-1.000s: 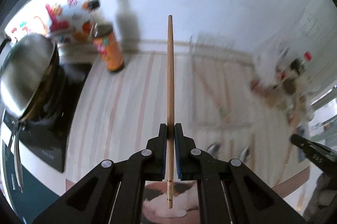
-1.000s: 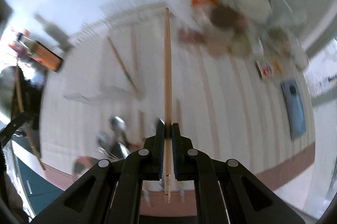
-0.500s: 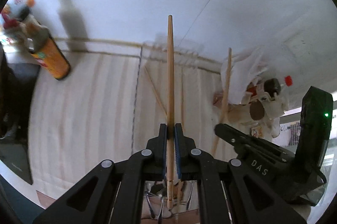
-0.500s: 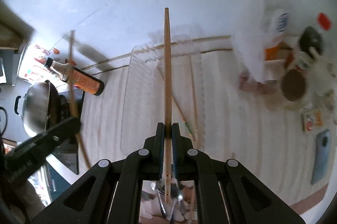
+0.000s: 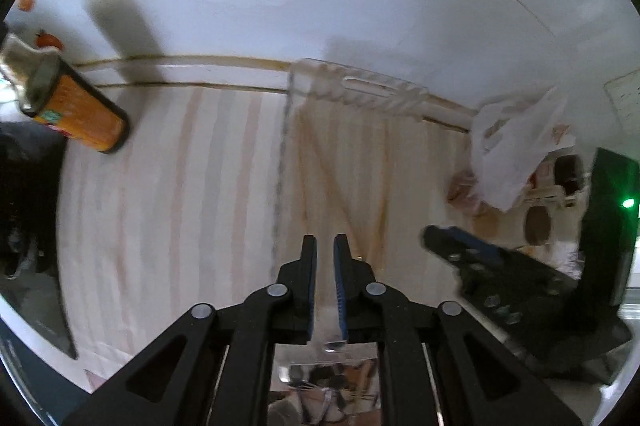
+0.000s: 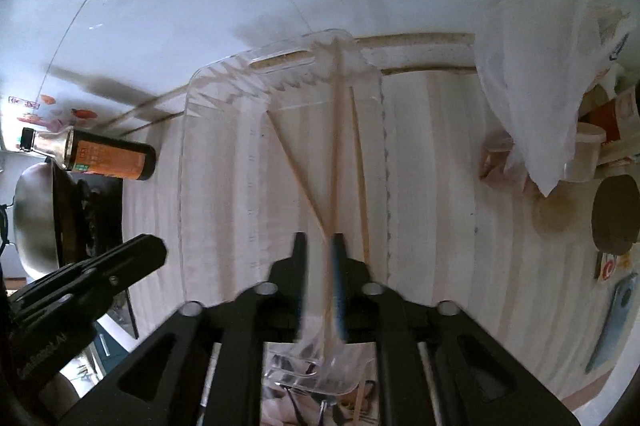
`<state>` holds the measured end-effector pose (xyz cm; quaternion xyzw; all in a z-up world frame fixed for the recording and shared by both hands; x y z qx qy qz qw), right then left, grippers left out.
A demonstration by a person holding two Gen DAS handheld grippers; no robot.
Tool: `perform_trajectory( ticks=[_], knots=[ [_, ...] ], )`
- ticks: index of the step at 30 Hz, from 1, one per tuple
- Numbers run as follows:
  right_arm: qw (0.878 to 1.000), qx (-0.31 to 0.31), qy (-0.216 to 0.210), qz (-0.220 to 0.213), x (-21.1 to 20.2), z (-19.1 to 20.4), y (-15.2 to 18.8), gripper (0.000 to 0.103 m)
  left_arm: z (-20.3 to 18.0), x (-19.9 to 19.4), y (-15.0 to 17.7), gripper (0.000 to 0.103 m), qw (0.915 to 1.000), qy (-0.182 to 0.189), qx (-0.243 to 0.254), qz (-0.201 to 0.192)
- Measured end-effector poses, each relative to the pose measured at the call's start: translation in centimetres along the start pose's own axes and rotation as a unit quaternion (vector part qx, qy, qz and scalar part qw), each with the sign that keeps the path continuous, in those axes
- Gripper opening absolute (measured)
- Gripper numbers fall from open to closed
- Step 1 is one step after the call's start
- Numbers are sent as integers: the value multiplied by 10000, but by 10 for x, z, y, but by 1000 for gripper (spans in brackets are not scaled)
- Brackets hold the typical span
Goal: Organize utensils
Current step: 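Lift both chopsticks, carry them into the clear basket and open both tools, then grasp a chopstick with the right tool while the left tool grasps another chopstick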
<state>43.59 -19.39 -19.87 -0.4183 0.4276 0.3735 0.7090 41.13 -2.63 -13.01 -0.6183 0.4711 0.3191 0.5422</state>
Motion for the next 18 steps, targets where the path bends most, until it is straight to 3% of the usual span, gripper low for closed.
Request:
perform_trajectory(
  ticks=[2,5,7,9,12,15,18],
  knots=[
    [10000,39,12,-67,-6,-5,1,30,5,-7,5,17,9996,-238,87,-156],
    [9997,-17,107,-224,-20,-13,8,31,13,-24,17,44,9967,-592,161,-527],
    [9992,-81,199,-348,-32,-19,14,34,17,-38,28,69,9928,-816,251,-844],
    [9982,-107,305,-512,-48,-25,24,44,19,-48,39,85,9892,-921,339,-1089],
    [9963,-16,399,-760,-68,-39,46,57,24,-57,58,95,9854,-945,482,-1330],
    [9938,-29,572,-948,-80,-50,72,58,27,-58,76,103,9852,-942,537,-1330],
    [9937,51,652,-907,-80,-63,104,58,26,-53,98,103,9856,-1022,658,-1172]
  ],
)
Point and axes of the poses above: each gripper's, at about its wrist camera, not at the fingertips, and x roughly the way its jaws point, z to its left, y to its underside, the point moved 2 cm from there along x, roughly the way its jaws point, and after that the axes turned 15 degrees about -z, right-handed, at the moved point
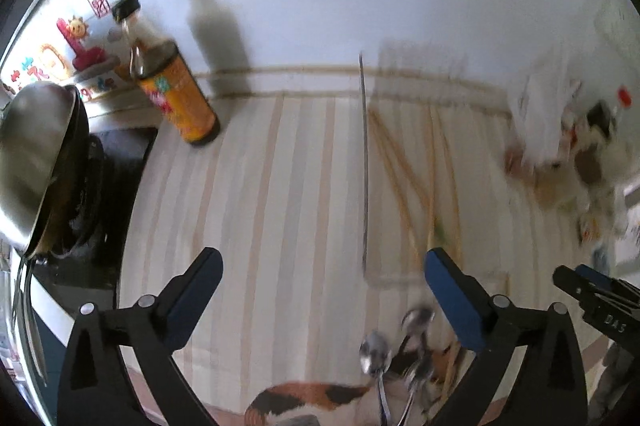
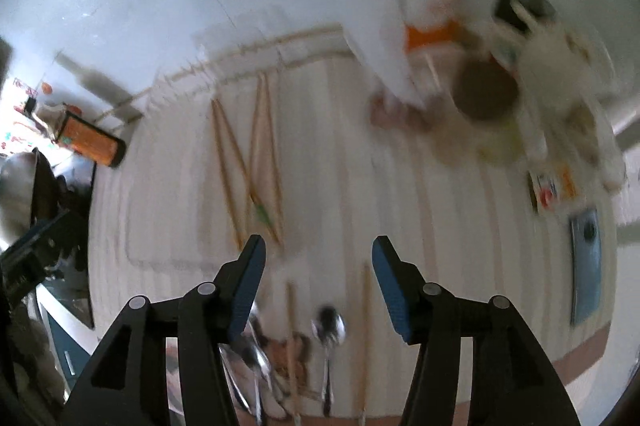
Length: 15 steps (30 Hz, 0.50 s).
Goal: Organize utensils
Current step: 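Grasp a chopstick with the right tool while the left tool grasps another chopstick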
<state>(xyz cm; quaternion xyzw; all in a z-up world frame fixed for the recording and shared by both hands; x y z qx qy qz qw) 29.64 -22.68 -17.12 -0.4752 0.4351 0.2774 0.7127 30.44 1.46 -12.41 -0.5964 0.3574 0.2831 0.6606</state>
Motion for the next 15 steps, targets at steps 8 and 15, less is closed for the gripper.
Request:
perform_trajectory(
  ticks=[8,15],
  knots=[
    [9977,313,172,583,11,-42,90,51,-39,7,87,102,9967,73,368,725],
    [9925,114,340,1172,53,-45,155,21,-84,10,128,87,9914,336,724,1033]
  ],
)
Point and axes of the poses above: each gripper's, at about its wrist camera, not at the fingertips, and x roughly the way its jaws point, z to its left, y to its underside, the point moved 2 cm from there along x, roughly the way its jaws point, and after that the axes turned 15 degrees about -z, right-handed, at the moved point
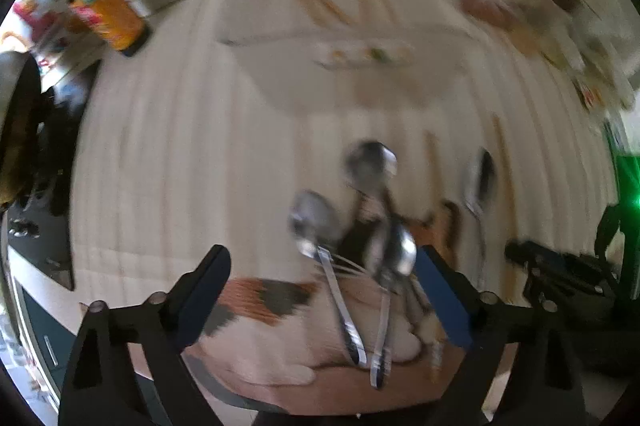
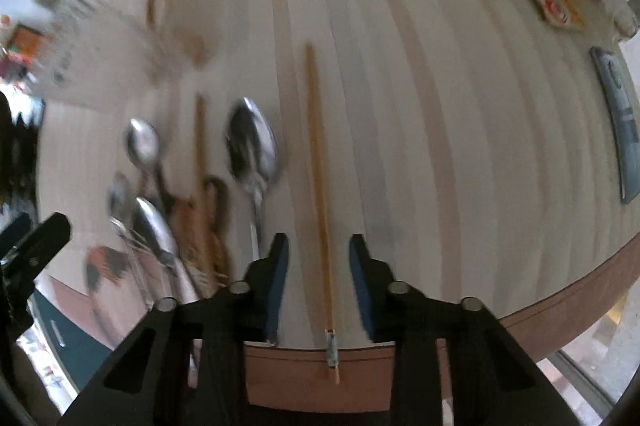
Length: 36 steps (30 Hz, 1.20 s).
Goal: Organize utensils
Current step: 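Grasp a chopstick with the right tool while the left tool grasps another chopstick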
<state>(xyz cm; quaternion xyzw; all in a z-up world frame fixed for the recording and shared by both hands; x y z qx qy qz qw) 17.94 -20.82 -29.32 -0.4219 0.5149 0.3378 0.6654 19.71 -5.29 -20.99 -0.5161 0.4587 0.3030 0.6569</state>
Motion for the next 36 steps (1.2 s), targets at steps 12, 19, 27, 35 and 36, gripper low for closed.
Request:
perform_trajectory(
  ticks=[12,19,27,35,36],
  knots=[
    [9973,455,571,-84,-19,-80,25,7,-78,35,44,39,9930,764,304,852],
    [9962,589,629,-123,-25,-100,32,7,-95,42,49,5,9936,569,543,810],
    [9970,508,592,-24,-21,-77,51,7,-93,37,57,4,9930,607,495,886],
    [9978,292,581,94,-23,-64,75,7,-73,33,60,5,9922,702,449,927],
    [9978,292,590,110,-23,-64,76,7,-71,36,57,5,9921,708,447,934]
  ],
)
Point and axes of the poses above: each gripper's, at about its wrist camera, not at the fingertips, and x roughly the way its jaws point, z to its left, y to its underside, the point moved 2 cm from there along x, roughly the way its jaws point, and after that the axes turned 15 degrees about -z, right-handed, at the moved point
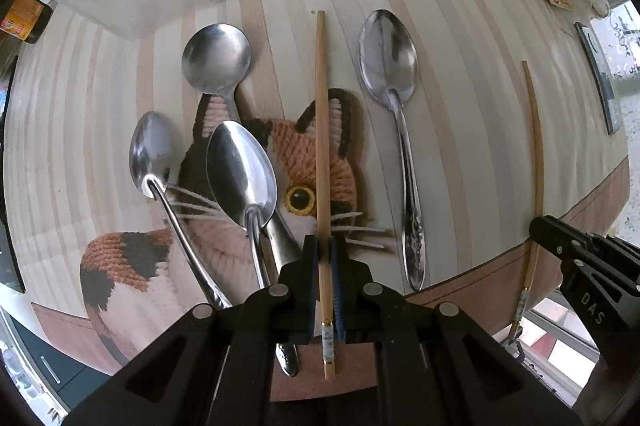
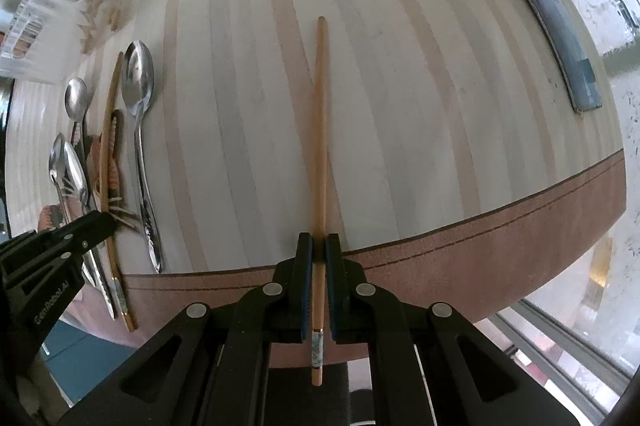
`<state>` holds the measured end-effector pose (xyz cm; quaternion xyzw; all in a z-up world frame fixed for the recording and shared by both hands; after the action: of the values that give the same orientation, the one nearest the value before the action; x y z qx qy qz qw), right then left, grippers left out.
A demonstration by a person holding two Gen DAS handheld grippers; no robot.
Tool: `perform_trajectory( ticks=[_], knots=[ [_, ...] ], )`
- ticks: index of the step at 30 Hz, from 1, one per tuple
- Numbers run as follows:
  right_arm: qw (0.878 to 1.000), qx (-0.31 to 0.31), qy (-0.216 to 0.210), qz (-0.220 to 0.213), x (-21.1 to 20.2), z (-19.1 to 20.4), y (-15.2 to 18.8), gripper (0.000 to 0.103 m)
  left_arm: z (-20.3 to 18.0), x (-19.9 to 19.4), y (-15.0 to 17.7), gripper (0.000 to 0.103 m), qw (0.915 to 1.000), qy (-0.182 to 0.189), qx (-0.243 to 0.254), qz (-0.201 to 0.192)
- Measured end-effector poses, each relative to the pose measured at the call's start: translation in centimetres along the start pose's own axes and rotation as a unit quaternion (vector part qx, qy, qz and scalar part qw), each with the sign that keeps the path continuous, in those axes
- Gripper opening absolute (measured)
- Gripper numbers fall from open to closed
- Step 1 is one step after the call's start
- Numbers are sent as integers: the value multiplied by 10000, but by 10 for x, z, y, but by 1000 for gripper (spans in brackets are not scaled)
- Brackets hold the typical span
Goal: Organize utensils
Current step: 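Grasp a chopstick with the right tool while the left tool grasps another chopstick, then carry both chopsticks into the clear basket and open both tools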
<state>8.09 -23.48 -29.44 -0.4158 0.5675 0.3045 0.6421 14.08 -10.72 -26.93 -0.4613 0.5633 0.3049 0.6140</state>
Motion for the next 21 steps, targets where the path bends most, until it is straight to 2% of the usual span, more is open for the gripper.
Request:
perform_trajectory(
  ticks=[5,10,16,21],
  knots=[
    [10000,59,17,33,-1,0,6,7,9,10,-8,7,10000,45,-11,2],
    [10000,66,32,56,3,3,-10,7,10,10,-9,4,10000,50,3,-51],
    [9997,216,-33,-77,1,-4,-11,7,12,-20,-18,4,9986,-9,70,-531],
    [9989,312,-181,-306,-16,-3,-19,6,14,-53,-32,4,9951,-36,119,-979]
  ],
)
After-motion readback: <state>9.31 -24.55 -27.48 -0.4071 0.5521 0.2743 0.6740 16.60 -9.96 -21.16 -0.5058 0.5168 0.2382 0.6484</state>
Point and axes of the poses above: each gripper's, at about its wrist camera, not at the fingertips, and x roughly the way its jaws point, z to its left, y to its underside, the point moved 2 cm from there along x, roughly the way its jaws point, and after that the axes turned 15 degrees about -z, right-handed, at the moved point
